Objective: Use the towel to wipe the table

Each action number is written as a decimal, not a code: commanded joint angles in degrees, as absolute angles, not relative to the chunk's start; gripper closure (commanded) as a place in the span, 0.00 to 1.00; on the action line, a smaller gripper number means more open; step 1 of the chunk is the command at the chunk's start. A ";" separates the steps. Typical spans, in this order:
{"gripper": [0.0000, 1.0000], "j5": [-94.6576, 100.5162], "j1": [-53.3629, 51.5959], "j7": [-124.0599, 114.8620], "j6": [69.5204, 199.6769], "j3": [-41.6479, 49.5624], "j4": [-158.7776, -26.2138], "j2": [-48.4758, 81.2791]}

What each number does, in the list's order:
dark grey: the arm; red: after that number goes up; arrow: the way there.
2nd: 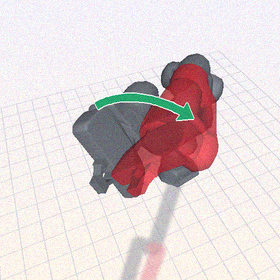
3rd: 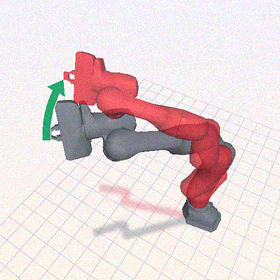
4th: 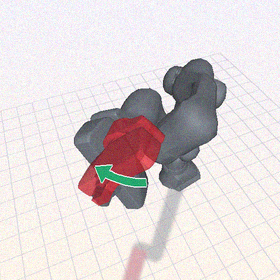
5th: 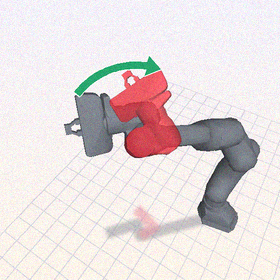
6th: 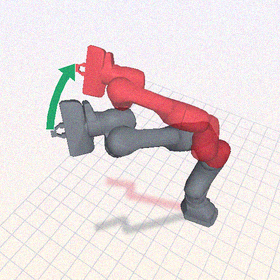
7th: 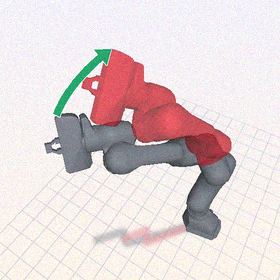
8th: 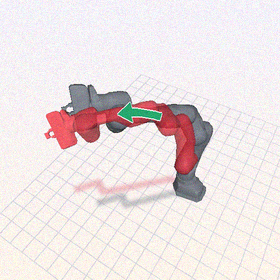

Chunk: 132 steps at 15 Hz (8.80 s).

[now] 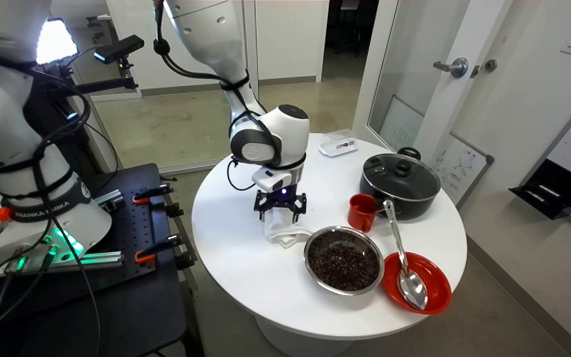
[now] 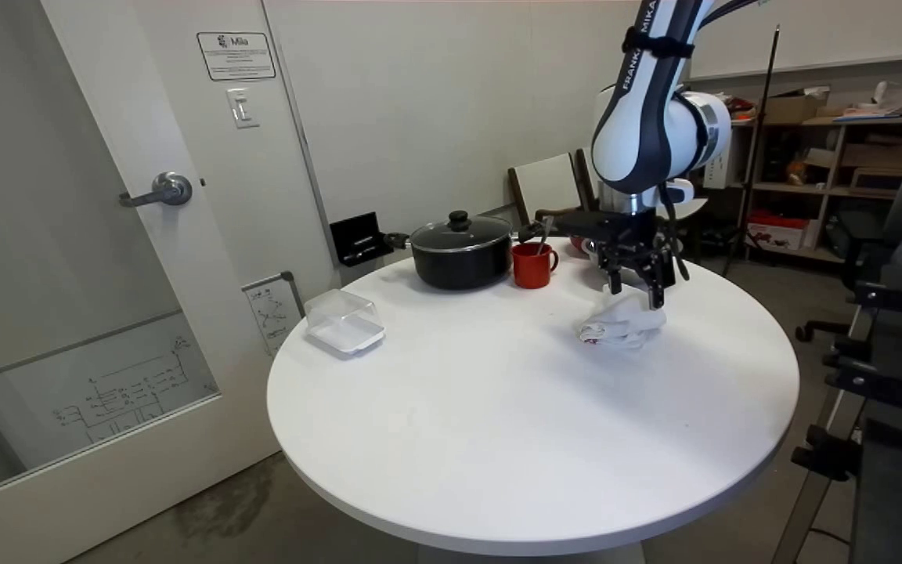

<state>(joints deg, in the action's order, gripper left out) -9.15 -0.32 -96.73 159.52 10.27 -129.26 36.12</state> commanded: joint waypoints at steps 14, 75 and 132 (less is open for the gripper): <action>0.25 -9.30 -3.79 -96.73 159.62 12.17 -128.51 38.83; 0.97 -2.93 -22.25 -83.43 165.56 13.34 -130.62 42.55; 0.97 -1.47 -19.46 -83.48 150.41 11.05 -123.41 43.78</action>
